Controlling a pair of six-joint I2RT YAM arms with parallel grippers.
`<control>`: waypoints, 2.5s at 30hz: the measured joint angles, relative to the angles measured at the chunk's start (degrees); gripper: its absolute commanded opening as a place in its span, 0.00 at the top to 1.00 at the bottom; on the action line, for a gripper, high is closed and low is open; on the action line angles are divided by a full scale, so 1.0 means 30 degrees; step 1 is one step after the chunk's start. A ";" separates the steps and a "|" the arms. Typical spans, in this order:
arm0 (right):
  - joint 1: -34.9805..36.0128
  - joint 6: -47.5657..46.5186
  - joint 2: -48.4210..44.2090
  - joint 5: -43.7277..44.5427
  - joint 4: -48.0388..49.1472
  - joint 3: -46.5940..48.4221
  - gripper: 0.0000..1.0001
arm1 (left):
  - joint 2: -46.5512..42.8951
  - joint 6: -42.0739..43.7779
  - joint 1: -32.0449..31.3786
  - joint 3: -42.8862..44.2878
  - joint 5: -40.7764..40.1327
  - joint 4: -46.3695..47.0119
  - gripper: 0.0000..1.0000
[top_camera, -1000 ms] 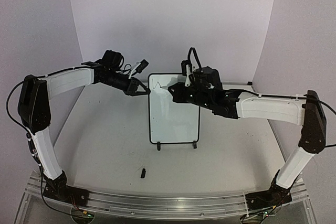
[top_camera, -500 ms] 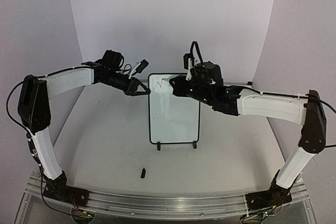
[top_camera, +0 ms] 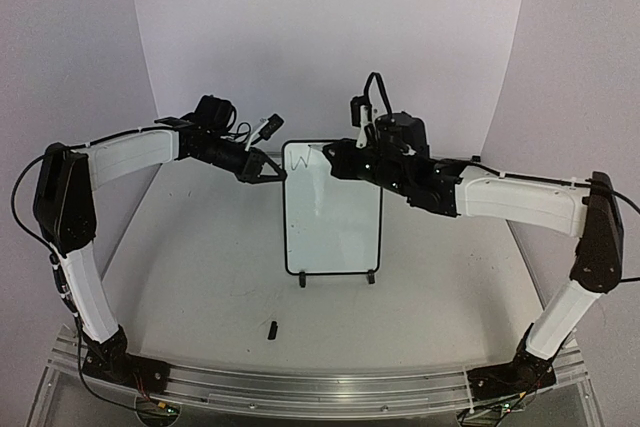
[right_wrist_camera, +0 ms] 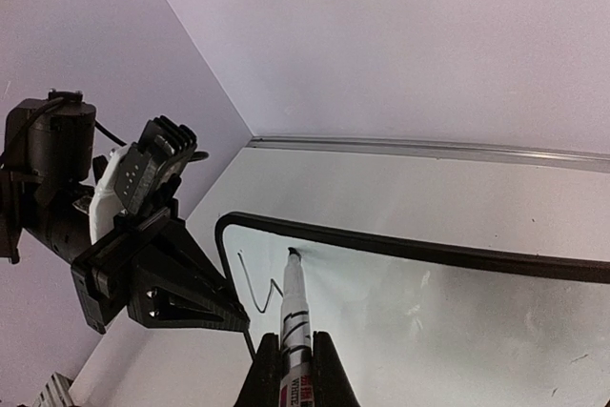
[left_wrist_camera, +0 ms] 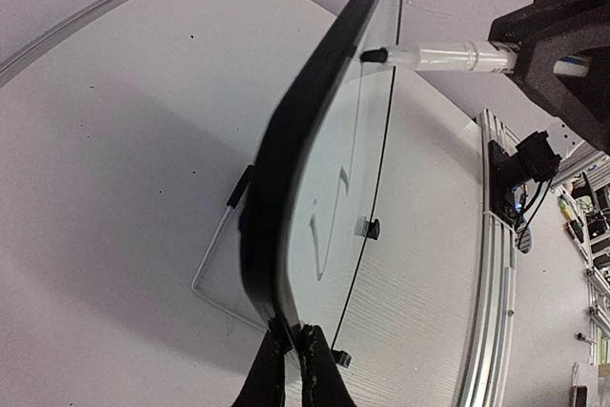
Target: Write a sentence on the whiteboard
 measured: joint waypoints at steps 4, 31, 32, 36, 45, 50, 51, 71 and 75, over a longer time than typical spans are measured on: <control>-0.0133 -0.0217 -0.0935 -0.1440 -0.0122 -0.0435 1.00 | -0.0110 0.0213 -0.0143 0.0000 -0.0016 -0.0146 1.00; -0.1600 0.0332 -0.1611 -0.5054 -0.0714 -0.2323 1.00 | -0.0218 0.0406 -0.0306 -0.0007 -0.0154 -0.0305 1.00; -0.1631 0.0375 -0.1531 -0.4923 -0.0720 -0.2323 1.00 | -0.0218 0.0406 -0.0312 -0.0007 -0.0160 -0.0305 1.00; -0.1667 0.0433 -0.1394 -0.4747 -0.0698 -0.2264 1.00 | -0.0218 0.0391 -0.0314 -0.0007 -0.0300 -0.0297 1.00; -0.1660 0.0433 -0.1394 -0.4533 -0.0669 -0.2251 1.00 | -0.0218 0.0384 -0.0327 -0.0007 -0.0350 -0.0290 1.00; -0.1660 0.0426 -0.1394 -0.4547 -0.0626 -0.2251 1.00 | -0.0218 0.0384 -0.0327 -0.0007 -0.0350 -0.0290 1.00; -0.1662 0.0424 -0.1394 -0.4544 -0.0575 -0.2251 1.00 | -0.0218 0.0384 -0.0321 -0.0007 -0.0350 -0.0290 1.00; -0.1697 0.0456 -0.0724 -0.5211 0.0315 -0.1748 1.00 | -0.0218 0.0391 -0.0334 -0.0007 -0.0372 -0.0290 1.00; -0.1704 0.0578 -0.0724 -0.5238 0.0315 -0.1766 1.00 | -0.0218 0.0391 -0.0334 -0.0007 -0.0366 -0.0290 1.00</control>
